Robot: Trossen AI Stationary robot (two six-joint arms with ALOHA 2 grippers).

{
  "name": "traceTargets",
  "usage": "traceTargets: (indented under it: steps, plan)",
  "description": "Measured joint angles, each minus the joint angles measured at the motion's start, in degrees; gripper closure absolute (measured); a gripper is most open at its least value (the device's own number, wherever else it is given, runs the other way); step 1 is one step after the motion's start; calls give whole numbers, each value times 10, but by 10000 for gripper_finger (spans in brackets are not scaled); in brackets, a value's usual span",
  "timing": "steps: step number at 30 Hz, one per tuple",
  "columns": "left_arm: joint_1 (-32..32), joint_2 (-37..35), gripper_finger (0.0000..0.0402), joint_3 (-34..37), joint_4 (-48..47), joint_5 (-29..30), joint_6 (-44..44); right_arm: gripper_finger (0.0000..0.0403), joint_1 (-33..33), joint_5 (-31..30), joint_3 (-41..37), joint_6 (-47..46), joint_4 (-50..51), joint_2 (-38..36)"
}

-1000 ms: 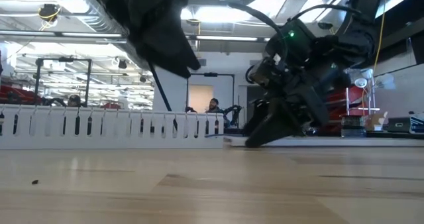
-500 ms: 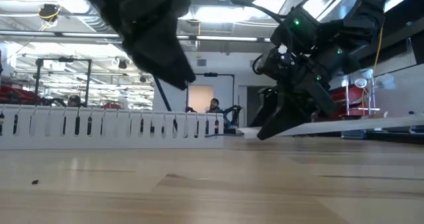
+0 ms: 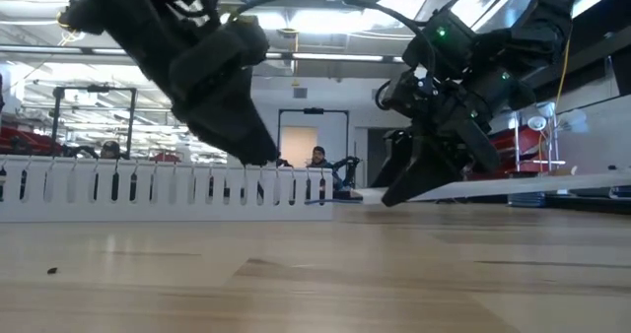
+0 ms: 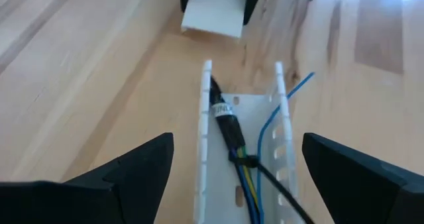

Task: Ziptie cables
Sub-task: Close the white cable duct

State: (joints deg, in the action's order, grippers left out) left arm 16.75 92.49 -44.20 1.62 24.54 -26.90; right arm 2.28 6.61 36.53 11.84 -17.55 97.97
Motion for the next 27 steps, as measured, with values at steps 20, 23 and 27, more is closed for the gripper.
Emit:
traceTargets:
  steps: [20, 23, 27]
  plan:
    - [-39, 68, 73, 17, 136, -32, 74, 181, -3, 66, 35, -27, -4, -1]
    - [-42, 77, 85, 17, 146, -45, 77, 181, -14, 72, 52, -30, -4, -1]
    - [-41, 82, 113, 17, 145, -49, 78, 181, -28, 63, 74, -26, -6, 7]
